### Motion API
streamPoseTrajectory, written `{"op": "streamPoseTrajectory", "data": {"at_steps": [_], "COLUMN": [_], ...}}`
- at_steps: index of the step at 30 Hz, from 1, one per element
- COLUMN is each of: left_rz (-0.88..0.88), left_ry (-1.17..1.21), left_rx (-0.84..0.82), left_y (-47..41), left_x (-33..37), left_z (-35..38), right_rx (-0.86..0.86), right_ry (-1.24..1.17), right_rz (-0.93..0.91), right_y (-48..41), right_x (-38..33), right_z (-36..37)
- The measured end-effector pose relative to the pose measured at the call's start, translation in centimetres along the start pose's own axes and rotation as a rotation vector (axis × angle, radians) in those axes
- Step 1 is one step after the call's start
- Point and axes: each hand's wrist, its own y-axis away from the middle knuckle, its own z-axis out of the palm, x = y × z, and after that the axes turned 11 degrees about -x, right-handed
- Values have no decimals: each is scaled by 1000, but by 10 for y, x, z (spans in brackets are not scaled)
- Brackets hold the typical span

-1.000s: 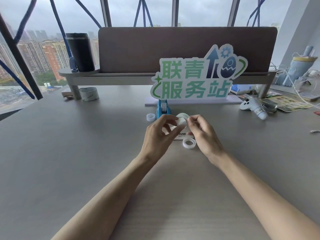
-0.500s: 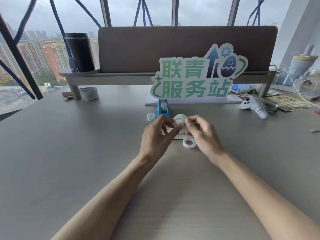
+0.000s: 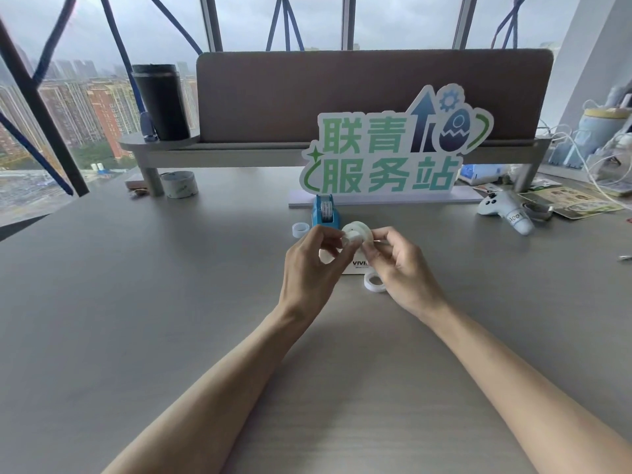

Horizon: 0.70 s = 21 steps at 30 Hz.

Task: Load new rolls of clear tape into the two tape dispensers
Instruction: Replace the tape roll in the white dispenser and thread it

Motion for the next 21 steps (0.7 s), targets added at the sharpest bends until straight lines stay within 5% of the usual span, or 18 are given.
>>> {"op": "streamPoseTrajectory", "data": {"at_steps": [15,21], "left_rz": [42,184], "left_ry": [68,-29], "left_rx": [-22,-65], "left_y": [-3,-4], "left_x": [-4,-11], "left_z": [0,-2], "right_rx": [54,53], "right_ry": [126,97], "right_rz": [-10,-7], "right_y": [-1,-1], "right_x": [5,5], "right_z": [-2,1]}}
